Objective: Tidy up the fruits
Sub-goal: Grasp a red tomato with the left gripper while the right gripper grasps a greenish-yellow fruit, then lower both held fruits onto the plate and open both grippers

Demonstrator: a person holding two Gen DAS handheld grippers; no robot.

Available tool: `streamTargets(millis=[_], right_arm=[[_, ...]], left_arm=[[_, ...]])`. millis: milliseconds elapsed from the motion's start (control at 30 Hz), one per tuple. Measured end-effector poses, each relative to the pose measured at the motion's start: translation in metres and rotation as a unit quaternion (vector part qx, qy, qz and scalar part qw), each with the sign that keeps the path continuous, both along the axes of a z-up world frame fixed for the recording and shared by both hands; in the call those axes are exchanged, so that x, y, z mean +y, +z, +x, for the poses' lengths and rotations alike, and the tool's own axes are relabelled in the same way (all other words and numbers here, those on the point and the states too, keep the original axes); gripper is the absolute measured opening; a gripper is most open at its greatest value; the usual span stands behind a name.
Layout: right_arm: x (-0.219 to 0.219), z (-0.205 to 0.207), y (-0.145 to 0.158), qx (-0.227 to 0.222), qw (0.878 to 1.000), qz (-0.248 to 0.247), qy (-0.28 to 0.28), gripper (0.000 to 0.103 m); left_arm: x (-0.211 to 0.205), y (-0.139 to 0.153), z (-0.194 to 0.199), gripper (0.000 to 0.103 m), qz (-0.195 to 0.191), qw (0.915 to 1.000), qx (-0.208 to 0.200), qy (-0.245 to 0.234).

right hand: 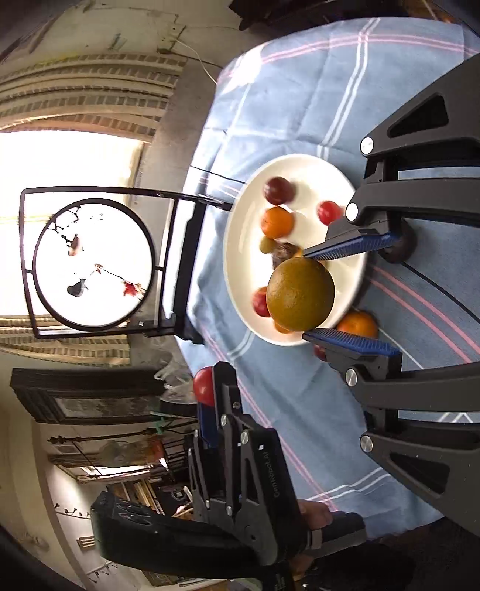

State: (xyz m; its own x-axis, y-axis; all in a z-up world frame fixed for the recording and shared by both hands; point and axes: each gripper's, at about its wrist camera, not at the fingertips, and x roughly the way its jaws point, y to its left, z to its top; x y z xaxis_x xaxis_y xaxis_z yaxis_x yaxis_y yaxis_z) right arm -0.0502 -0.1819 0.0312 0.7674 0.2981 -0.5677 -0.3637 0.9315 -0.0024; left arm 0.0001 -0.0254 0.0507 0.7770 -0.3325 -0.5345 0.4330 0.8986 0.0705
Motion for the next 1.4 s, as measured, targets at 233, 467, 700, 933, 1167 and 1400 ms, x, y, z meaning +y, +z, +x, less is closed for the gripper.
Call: streamTargets(millis=[233,467,700,933,1167,1400], right_arm=[[-0.015,0.033,0.028,-0.042,0.998,0.026,-0.033,0.038],[-0.023,0.064,0.018,-0.04,0.997,0.031,-0.053,0.038],[-0.025,0.084,-0.005,-0.009,0.998,0.025,-0.057,0.039],[-0.023,0.091,-0.015,0.007,0.998,0.017,-0.059,0.039],[-0.022,0.094,-0.018,0.012,0.998,0.015,-0.059,0.039],[-0.024,0.092,-0.017,0.001,0.997,0.019,-0.07,0.043]], left_arm=[[-0.035,0.013,0.035,0.03,-0.005,0.9989,-0.023,0.041],[-0.05,-0.011,0.065,0.031,-0.009,0.9981,-0.001,0.061],[-0.054,-0.045,0.087,0.031,0.018,0.9968,0.029,0.073],[-0.054,-0.056,0.093,0.031,0.026,0.9959,0.046,0.074],[-0.055,-0.058,0.095,0.031,0.029,0.9954,0.049,0.076],[-0.054,-0.059,0.097,0.043,0.029,0.9946,0.054,0.084]])
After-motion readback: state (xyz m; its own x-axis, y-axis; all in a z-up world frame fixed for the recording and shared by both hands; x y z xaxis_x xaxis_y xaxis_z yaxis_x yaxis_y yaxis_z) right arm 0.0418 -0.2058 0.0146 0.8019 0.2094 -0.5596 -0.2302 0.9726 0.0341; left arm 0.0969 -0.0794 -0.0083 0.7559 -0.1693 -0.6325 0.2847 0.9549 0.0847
